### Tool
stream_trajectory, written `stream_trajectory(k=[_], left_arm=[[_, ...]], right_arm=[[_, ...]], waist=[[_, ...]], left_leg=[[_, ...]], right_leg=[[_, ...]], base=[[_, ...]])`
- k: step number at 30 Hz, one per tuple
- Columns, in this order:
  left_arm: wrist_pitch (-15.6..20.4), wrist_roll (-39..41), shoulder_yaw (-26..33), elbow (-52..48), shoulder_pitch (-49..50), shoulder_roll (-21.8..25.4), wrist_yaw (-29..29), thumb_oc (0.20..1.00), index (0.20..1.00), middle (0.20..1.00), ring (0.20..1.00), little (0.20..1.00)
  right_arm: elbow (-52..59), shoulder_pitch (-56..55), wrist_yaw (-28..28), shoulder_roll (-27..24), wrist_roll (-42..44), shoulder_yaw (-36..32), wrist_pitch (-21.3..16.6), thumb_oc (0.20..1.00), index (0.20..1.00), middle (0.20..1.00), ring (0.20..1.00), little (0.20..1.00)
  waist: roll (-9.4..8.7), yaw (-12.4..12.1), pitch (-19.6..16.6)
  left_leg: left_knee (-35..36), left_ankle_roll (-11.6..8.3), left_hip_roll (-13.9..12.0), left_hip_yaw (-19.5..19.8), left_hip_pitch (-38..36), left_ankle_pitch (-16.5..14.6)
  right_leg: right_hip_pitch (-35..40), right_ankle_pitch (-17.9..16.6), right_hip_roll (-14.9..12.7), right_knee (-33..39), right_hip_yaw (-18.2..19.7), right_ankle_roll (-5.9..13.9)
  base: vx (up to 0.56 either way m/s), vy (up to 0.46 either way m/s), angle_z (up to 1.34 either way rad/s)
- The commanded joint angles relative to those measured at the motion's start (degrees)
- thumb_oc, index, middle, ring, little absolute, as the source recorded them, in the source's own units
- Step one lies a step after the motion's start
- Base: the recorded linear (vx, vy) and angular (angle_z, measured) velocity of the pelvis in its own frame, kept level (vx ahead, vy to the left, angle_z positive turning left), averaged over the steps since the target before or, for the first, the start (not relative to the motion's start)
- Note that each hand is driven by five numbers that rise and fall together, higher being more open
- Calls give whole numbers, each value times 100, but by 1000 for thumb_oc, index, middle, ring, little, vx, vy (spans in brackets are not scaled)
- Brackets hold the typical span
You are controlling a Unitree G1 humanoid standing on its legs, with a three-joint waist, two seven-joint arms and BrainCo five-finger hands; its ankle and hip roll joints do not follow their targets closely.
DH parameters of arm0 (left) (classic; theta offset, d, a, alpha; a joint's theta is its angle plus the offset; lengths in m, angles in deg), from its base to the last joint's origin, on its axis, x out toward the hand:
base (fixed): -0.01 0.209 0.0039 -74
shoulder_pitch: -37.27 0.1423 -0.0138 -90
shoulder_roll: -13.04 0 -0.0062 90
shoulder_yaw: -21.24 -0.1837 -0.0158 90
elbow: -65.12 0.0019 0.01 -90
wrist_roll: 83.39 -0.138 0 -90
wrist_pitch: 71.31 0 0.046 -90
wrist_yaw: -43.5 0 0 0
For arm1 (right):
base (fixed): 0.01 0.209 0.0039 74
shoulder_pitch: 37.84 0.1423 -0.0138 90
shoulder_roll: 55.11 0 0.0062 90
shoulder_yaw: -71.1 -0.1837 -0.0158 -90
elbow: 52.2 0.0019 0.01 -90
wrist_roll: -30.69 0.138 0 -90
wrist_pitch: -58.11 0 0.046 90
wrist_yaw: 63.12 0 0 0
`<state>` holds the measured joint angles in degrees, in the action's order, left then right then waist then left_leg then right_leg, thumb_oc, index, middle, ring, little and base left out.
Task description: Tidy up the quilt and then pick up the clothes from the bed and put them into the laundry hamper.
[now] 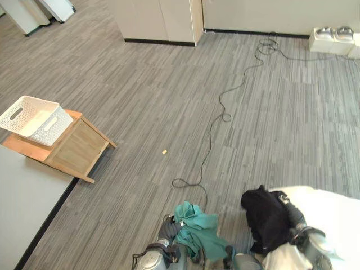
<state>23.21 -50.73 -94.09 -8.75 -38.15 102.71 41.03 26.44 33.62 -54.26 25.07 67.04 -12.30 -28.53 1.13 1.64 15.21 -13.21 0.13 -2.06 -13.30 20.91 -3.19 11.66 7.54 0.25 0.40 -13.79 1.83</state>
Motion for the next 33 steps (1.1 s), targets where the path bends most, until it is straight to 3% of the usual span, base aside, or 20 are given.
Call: stream_trajectory(k=[1,2,3,4,5,6,8,10,11,12,14,16,19,25,26,27,28,29,31,33], left_arm=[[179,273,-274,-549,-315,215,-145,200,200,200,200,200],[220,359,-279,-574,-332,245,-159,200,200,200,200,200],[223,270,-293,-564,-334,186,-12,200,200,200,200,200],[286,114,-337,-486,-404,137,145,200,200,200,200,200],[464,125,-388,-397,-497,60,109,200,200,200,200,200],[445,130,-383,-420,-504,68,114,200,200,200,200,200],[222,92,-351,-718,-499,180,459,200,200,200,200,200],[205,296,-258,-594,-485,243,654,200,200,200,200,200],[176,351,-138,-561,-462,287,502,200,200,200,200,200],[180,361,-124,-563,-451,297,488,200,200,200,200,200],[-1,322,-34,-635,-367,444,180,200,200,200,200,200],[16,296,-60,-530,-346,490,-3,200,200,200,200,200],[126,257,-127,-405,-354,587,-255,200,200,200,200,200],[239,-196,-283,-334,-237,575,-140,200,200,200,200,200],[319,-210,-301,-303,-215,531,-141,200,200,200,200,200],[310,-115,-286,-505,-171,550,-171,200,200,200,200,200],[279,-82,-274,-576,-162,547,-140,200,200,200,200,200],[167,0,-241,-725,-171,551,-24,200,200,200,200,200],[-62,209,-200,-845,-248,550,103,200,200,200,200,200],[-132,263,-163,-694,-309,501,-14,200,200,200,200,200]], right_arm=[[597,-346,2,-282,94,-126,-687,200,200,200,200,200],[758,-352,-49,-317,31,-118,-577,200,200,200,200,200],[870,-324,-142,-319,34,-107,-403,200,200,200,200,200],[817,-227,-209,-277,89,-47,-377,200,200,200,200,200],[737,-121,-111,-171,-30,10,-502,200,200,200,200,200],[746,-127,-95,-167,-32,2,-505,200,200,200,200,200],[960,-269,111,-134,-152,-105,-379,200,200,200,200,200],[934,-256,189,-72,-237,45,-340,200,200,200,200,200],[991,-231,113,-46,-267,160,-361,200,200,200,200,200],[1015,-229,82,-43,-267,177,-365,200,200,200,200,200],[1182,-244,-317,-127,-80,261,-375,200,200,200,200,200],[1147,-207,-524,-208,114,307,-432,200,200,200,200,200],[1051,-179,-562,-223,219,370,-569,200,200,200,200,200],[918,-96,-768,-81,348,658,-892,200,200,200,200,200],[832,-6,-792,-41,285,713,-979,200,200,200,200,200],[802,49,-734,-54,235,683,-991,200,200,200,200,200],[804,72,-688,-68,197,662,-930,200,200,200,200,200],[777,144,-632,-111,147,638,-813,200,200,200,200,200],[606,270,-618,-234,204,610,-746,200,200,200,200,200],[436,372,-454,-292,265,506,-735,200,200,200,200,200]], waist=[[-77,130,-97],[-126,171,-183],[-153,126,-234],[-217,64,-316],[-334,6,-404],[-339,4,-404],[-219,65,-378],[-110,131,-317],[-53,162,-241],[-40,168,-226],[-40,386,-137],[-69,524,-115],[33,722,-66],[-40,871,-203],[-13,860,-249],[72,909,-331],[99,912,-352],[105,875,-368],[-23,730,-305],[-117,524,-226]], left_leg=[[901,-341,-394,-54,-459,1207],[1051,-322,-420,-235,-648,936],[965,-258,-391,-298,-673,986],[810,-179,-296,-323,-654,917],[744,-45,-102,-426,-796,715],[742,3,-51,-432,-834,682],[887,335,241,-379,-1263,621],[1038,454,432,-81,-1745,368],[1076,519,446,24,-1860,383],[1080,521,454,74,-1886,369],[1095,509,622,666,-2308,16],[1089,429,688,947,-2588,-325],[1073,333,605,1426,-2825,-584],[331,128,413,1622,-3163,-1347],[0,-22,275,1508,-3198,-1075],[-522,-267,-55,1209,-3192,-396],[-756,-360,-152,1119,-3167,-116],[-1349,-522,-325,975,-2971,470],[-2473,-581,-511,789,-2015,853],[-2576,-512,-469,501,-1109,712]], right_leg=[[293,-129,-846,-316,-148,629],[425,106,-909,-424,-238,701],[518,-25,-959,-494,-229,783],[575,-269,-1053,-778,-218,859],[510,-835,-1329,-1650,-311,1020],[486,-944,-1387,-1926,-321,1040],[-172,-1845,-1666,-3545,-268,1093],[-867,-1795,-1834,-4135,-45,1051],[-1211,-1566,-1729,-3867,-163,800],[-1261,-1510,-1698,-3803,-171,770],[-1925,-1328,-1294,-2111,-77,596],[-2111,-1478,-1206,-800,79,649],[-2551,-1544,-891,377,619,753],[-2523,-1622,-805,-2,1134,870],[-2481,-1629,-801,-249,1052,823],[-2344,-1532,-745,-267,932,702],[-2282,-1513,-736,-249,853,665],[-2107,-1498,-748,-213,686,580],[-1641,-1380,-812,-160,484,324],[-1154,-1097,-871,-137,213,217]], base=[[537,233,2],[605,287,-17],[549,258,-33],[597,306,-32],[494,255,-19],[516,347,-1],[475,379,18],[650,286,49],[543,137,61],[412,2,109],[653,-128,129],[639,-192,174],[646,-185,129],[635,-256,111],[549,-181,69],[543,-165,71],[590,-183,76],[395,-165,48],[506,-221,36],[477,-129,44]])
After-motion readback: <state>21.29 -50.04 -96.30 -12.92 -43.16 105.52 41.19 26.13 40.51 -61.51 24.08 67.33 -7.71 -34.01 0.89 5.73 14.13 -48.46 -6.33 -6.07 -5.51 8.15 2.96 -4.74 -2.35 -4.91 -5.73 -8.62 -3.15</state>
